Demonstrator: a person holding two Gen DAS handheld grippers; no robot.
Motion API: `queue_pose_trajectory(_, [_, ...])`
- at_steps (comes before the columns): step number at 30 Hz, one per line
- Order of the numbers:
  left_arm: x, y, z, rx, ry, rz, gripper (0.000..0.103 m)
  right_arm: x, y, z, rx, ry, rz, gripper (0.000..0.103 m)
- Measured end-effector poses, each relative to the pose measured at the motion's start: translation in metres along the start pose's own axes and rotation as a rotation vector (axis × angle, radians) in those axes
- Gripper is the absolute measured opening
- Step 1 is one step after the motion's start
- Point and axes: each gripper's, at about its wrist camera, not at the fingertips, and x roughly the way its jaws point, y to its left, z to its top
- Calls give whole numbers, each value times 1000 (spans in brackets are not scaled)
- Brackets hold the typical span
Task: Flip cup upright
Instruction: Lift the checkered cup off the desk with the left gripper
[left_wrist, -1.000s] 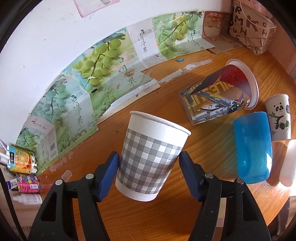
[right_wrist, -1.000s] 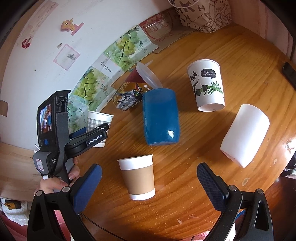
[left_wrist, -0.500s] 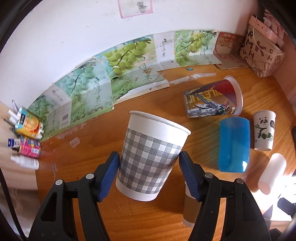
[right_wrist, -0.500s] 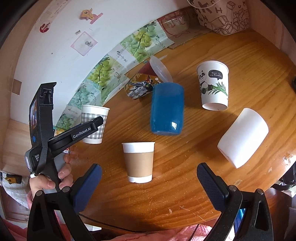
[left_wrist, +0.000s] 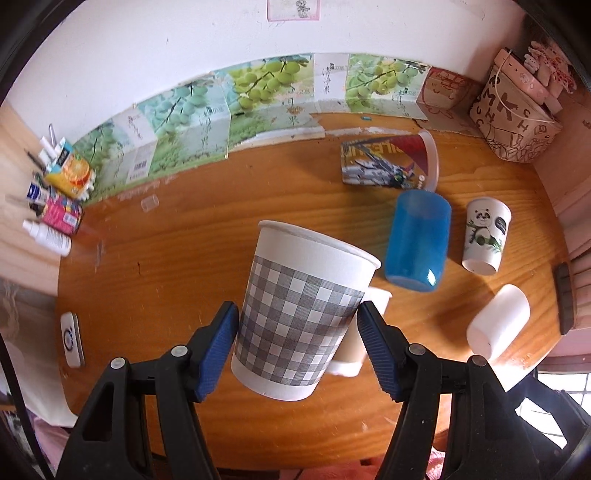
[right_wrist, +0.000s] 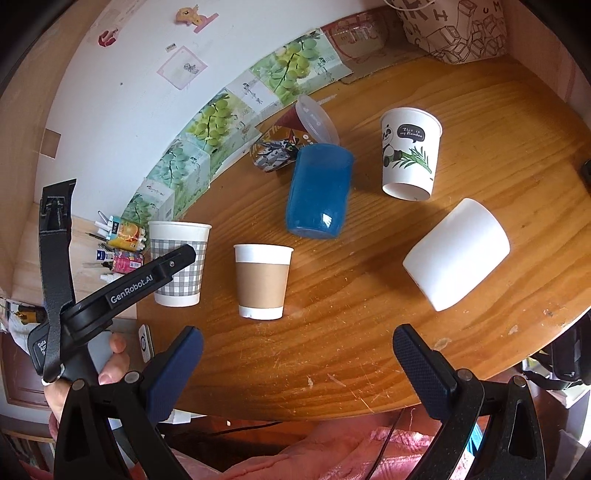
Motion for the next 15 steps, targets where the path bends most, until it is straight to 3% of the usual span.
queue_pose_trajectory(15, [3,-52,-55,-17,112,-80,70,-22,-46,-9,39,34,8,103])
